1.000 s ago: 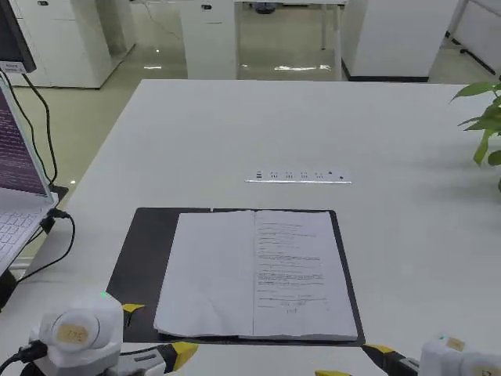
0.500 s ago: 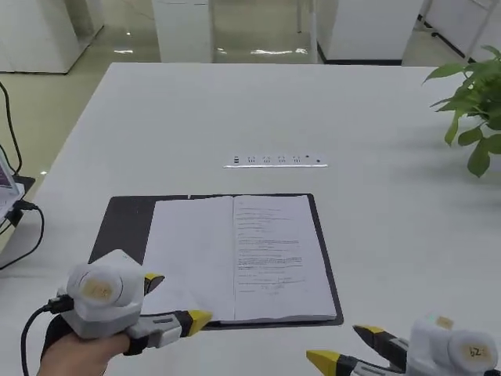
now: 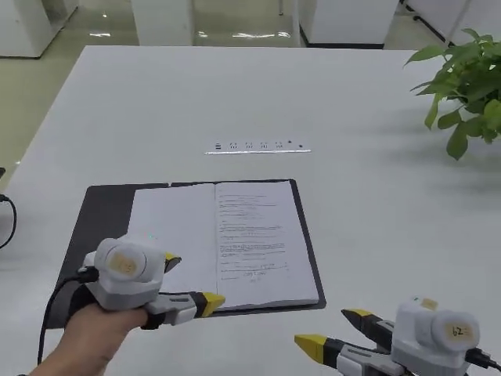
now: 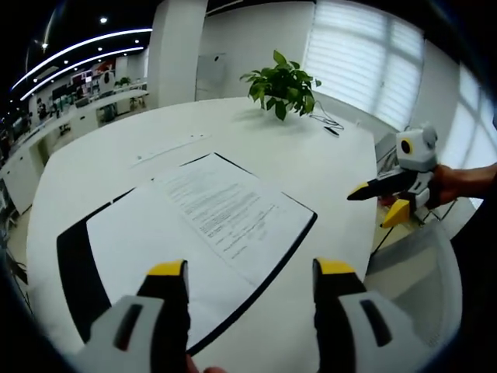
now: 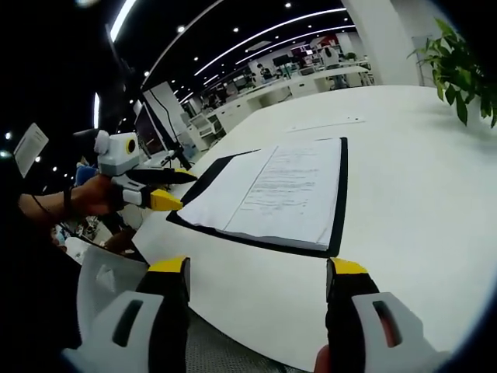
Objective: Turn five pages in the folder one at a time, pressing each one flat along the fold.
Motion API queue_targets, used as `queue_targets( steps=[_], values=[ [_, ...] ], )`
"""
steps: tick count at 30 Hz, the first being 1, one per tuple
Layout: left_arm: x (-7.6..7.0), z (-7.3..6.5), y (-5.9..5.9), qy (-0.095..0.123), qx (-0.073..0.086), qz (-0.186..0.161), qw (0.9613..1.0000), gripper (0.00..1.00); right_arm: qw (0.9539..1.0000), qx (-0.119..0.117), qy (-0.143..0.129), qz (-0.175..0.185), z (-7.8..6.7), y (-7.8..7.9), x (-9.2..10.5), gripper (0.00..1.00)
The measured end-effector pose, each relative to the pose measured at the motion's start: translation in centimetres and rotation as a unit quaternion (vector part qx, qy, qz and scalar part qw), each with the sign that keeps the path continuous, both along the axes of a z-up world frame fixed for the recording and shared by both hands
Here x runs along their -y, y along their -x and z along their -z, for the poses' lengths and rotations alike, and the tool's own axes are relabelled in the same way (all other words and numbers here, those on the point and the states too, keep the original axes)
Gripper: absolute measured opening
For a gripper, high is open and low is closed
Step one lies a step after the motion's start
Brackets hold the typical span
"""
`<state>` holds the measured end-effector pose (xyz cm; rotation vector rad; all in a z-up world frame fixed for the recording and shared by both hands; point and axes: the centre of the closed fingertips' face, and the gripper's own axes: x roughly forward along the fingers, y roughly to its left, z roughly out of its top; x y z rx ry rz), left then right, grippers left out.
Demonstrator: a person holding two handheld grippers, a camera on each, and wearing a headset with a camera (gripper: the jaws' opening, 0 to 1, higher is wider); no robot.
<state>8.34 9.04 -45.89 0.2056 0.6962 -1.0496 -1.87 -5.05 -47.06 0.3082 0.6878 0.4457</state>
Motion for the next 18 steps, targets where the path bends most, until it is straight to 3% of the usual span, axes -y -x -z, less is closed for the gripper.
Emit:
queue_targets(
  steps=[2,10,13,18],
  values=[
    [1.1,0.3,0.2,-0.007,0.002,0.017,0.9998,0.64,1.0,-0.004,0.002,-0.001,0.1,0.1,0.1,0.7],
    [6.0,1.3,0.4,0.0,-0.003,0.052,0.9986,0.63,0.9999,-0.011,0.003,-0.002,0.3,0.3,0.8,0.7],
    [8.0,2.7,0.8,0.011,-0.03,0.059,0.9977,0.63,0.9998,-0.018,0.001,-0.006,0.4,0.5,0.9,0.7],
    [10.8,3.8,0.9,0.011,-0.022,0.067,0.9974,0.63,0.9994,-0.028,0.007,-0.017,0.7,0.9,0.8,0.7]
  ],
)
